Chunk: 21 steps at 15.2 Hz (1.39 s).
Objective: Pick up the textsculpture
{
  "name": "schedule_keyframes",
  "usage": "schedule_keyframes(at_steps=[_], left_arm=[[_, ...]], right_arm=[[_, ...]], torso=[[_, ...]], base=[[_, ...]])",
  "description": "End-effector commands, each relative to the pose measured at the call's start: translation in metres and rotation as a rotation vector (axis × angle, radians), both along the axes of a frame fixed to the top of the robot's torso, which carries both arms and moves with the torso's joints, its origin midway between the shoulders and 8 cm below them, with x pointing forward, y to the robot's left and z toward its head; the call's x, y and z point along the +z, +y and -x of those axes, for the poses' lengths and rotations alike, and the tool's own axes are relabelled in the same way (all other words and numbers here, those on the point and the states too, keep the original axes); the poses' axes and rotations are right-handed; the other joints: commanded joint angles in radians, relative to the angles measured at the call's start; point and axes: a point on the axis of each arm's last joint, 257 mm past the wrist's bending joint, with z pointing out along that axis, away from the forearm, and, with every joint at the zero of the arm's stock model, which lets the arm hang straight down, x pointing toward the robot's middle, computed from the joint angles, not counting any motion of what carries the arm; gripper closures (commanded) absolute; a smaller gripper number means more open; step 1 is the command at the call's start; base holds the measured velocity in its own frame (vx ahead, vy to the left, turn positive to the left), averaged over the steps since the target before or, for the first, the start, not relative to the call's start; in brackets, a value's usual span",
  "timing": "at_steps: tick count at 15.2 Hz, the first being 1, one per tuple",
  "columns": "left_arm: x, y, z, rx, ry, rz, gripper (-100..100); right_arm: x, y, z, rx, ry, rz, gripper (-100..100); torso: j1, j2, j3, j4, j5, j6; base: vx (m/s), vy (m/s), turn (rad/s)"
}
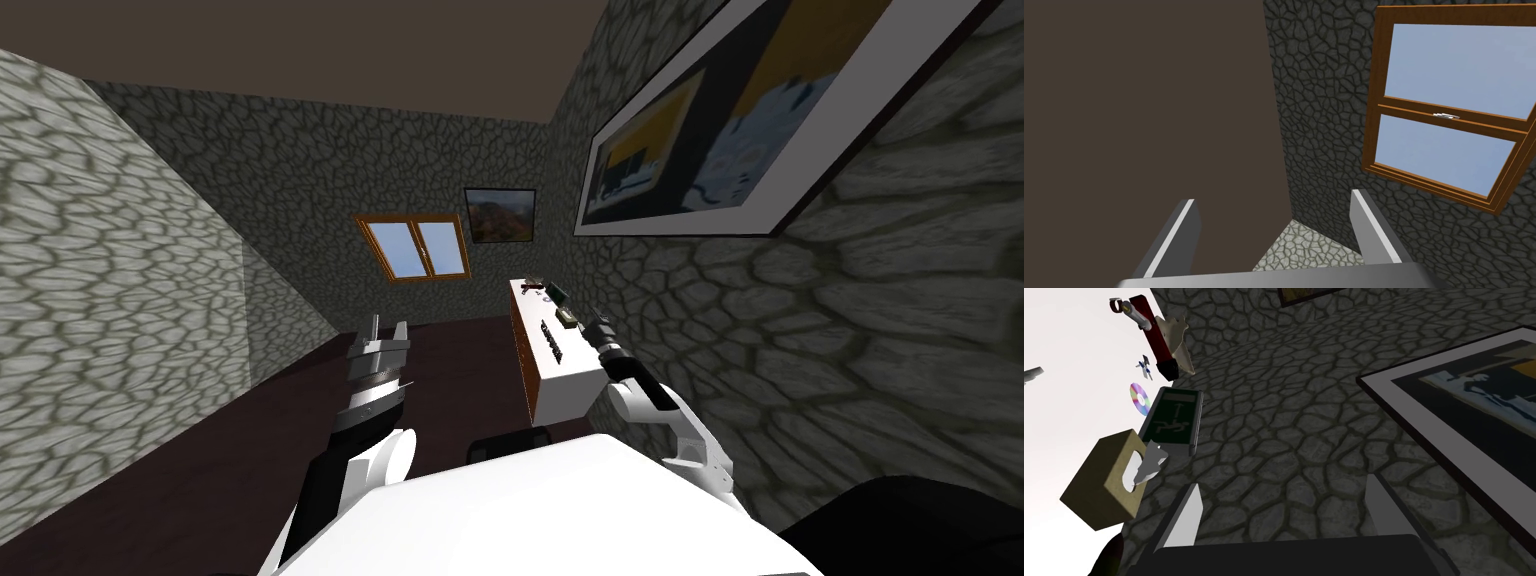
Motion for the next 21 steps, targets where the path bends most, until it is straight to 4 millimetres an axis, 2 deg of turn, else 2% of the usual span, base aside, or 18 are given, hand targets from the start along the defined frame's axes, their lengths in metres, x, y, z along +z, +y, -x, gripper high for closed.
schedule_keyframes(at_steps=[1,3,4,6,7,10,11,13,14,16,17,20,21], left_arm=[[0.0,0.0,0.0,0.0,0.0,0.0,0],[0.0,0.0,0.0,0.0,0.0,0.0,0],[0.0,0.0,0.0,0.0,0.0,0.0,0],[0.0,0.0,0.0,0.0,0.0,0.0,0],[0.0,0.0,0.0,0.0,0.0,0.0,0],[0.0,0.0,0.0,0.0,0.0,0.0,0],[0.0,0.0,0.0,0.0,0.0,0.0,0],[0.0,0.0,0.0,0.0,0.0,0.0,0],[0.0,0.0,0.0,0.0,0.0,0.0,0],[0.0,0.0,0.0,0.0,0.0,0.0,0],[0.0,0.0,0.0,0.0,0.0,0.0,0],[0.0,0.0,0.0,0.0,0.0,0.0,0],[0.0,0.0,0.0,0.0,0.0,0.0,0]], right_arm=[[-0.015,-0.012,0.0,-0.016,0.049,-0.042,-100],[-0.023,-0.014,-0.001,-0.022,0.08,-0.048,-100],[-0.033,-0.024,0.0,-0.036,0.109,-0.086,-100],[-0.042,-0.026,0.001,-0.043,0.145,-0.093,-100],[-0.05,-0.036,0.002,-0.057,0.165,-0.132,-100],[-0.061,-0.038,0.003,-0.066,0.21,-0.141,-100],[-0.07,-0.048,0.006,-0.083,0.235,-0.182,-100],[-0.081,-0.049,0.008,-0.092,0.275,-0.191,-100],[-0.088,-0.059,0.01,-0.109,0.293,-0.232,-100],[-0.1,-0.06,0.014,-0.119,0.339,-0.242,-100],[-0.108,-0.07,0.018,-0.14,0.363,-0.286,-100],[-0.118,-0.07,0.021,-0.149,0.402,-0.295,-100],[-0.125,-0.079,0.025,-0.169,0.42,-0.339,-100]], torso=[[0.0,0.0,0.0,0.0,0.0,0.0],[0.001,-0.001,-0.001,0.0,0.0,0.0],[0.001,-0.001,0.0,0.0,0.0,0.0],[0.003,-0.002,-0.001,0.0,0.0,0.0],[0.001,-0.002,-0.001,0.0,0.0,0.0],[0.001,-0.001,-0.001,0.0,0.0,0.0],[-0.001,0.0,0.0,0.0,0.0,0.0],[-0.002,0.0,0.0,0.0,-0.001,0.0],[-0.002,0.0,0.0,0.0,0.0,0.0],[0.0,-0.001,-0.001,0.0,0.0,0.0],[0.0,-0.001,-0.001,0.0,0.0,0.0],[0.001,-0.005,-0.003,-0.001,0.0,-0.001],[-0.001,-0.006,-0.003,-0.001,0.0,0.0]], base=[[0.03,0.076,-0.021],[0.033,0.094,-0.023],[0.047,0.119,-0.015],[0.047,0.102,-0.028],[0.032,0.11,-0.026],[0.028,0.079,-0.039],[0.019,0.043,-0.065],[0.02,0.061,-0.052],[0.035,0.074,-0.093],[0.041,0.087,-0.043],[0.055,0.094,-0.04],[0.092,0.082,0.065],[0.123,0.07,0.009]])
